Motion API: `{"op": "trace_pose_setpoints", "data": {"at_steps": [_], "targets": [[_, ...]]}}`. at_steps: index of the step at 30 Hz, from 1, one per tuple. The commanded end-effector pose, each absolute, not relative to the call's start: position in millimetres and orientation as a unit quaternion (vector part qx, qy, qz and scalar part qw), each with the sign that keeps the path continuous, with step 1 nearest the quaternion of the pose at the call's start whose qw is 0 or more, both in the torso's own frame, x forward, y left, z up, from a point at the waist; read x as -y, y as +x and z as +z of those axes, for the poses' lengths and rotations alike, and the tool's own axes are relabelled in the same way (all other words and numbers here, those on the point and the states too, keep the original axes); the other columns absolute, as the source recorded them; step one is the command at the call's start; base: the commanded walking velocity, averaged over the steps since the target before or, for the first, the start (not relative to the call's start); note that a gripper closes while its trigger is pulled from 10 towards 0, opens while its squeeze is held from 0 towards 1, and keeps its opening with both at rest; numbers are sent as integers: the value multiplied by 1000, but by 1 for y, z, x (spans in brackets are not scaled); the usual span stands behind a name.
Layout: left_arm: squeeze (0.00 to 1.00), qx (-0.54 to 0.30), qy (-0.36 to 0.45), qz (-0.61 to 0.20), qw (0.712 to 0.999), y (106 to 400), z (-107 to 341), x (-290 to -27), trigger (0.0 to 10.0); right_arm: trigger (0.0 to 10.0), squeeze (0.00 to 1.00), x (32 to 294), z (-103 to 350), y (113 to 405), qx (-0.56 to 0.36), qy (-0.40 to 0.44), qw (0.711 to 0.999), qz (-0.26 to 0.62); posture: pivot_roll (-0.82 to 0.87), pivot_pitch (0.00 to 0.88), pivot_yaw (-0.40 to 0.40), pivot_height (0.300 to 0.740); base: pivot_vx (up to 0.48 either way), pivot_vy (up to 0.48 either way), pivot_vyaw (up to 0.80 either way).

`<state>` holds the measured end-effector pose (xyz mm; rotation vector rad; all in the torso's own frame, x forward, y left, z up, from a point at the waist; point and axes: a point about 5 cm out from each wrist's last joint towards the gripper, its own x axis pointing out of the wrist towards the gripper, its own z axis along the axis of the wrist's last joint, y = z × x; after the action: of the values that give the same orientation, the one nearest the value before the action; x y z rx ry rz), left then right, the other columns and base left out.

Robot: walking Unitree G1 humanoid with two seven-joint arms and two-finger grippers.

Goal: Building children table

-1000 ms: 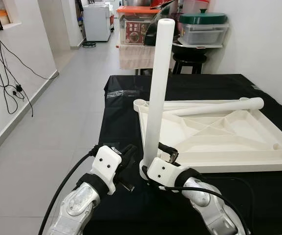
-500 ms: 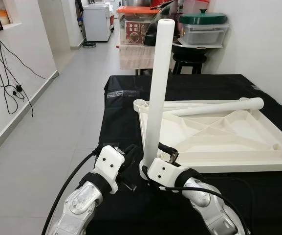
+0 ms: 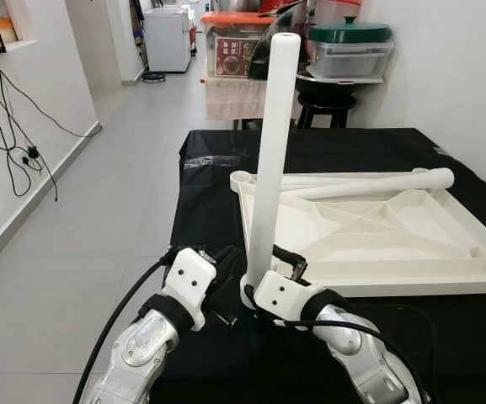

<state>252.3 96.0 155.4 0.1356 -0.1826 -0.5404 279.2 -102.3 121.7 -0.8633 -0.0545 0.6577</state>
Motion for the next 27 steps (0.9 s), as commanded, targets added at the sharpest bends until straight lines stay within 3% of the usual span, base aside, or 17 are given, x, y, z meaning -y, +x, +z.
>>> {"op": "trace_pose_setpoints", "data": {"at_steps": [1,18,19,20,22,23,24,26,27], "targets": [[0,84,71,-266,958,251,153,-95,10000,10000,0,98,111,275,4,-406,849,338,15,0,-46,740,0,0,0],[0,79,70,-273,956,253,152,-98,10000,10000,0,91,115,275,13,-412,845,341,-25,0,-9,740,0,0,0],[0,78,70,-275,956,253,152,-98,10000,10000,0,91,122,276,15,-353,871,340,-15,0,-12,740,0,0,0],[0,78,70,-275,956,253,152,-98,10000,10000,0,91,122,276,15,-353,871,340,-15,0,-12,740,0,0,0],[0,78,70,-273,956,253,152,-98,10000,10000,0,96,133,280,12,-245,915,321,-10,0,-14,740,0,0,0],[0,78,70,-273,956,253,152,-98,10000,10000,0,96,133,280,12,-245,915,321,-10,0,-14,740,0,0,0],[0,79,70,-272,956,253,152,-98,10000,10000,0,104,139,285,-2,-179,941,288,-10,0,-16,740,0,0,0],[0,79,70,-271,957,253,153,-98,10000,10000,0,112,141,289,-32,-130,951,278,-6,0,-17,740,0,0,0],[0,80,69,-270,957,253,153,-98,10000,10000,0,121,148,293,-40,-58,949,306,-3,0,-20,740,0,0,0]]}}
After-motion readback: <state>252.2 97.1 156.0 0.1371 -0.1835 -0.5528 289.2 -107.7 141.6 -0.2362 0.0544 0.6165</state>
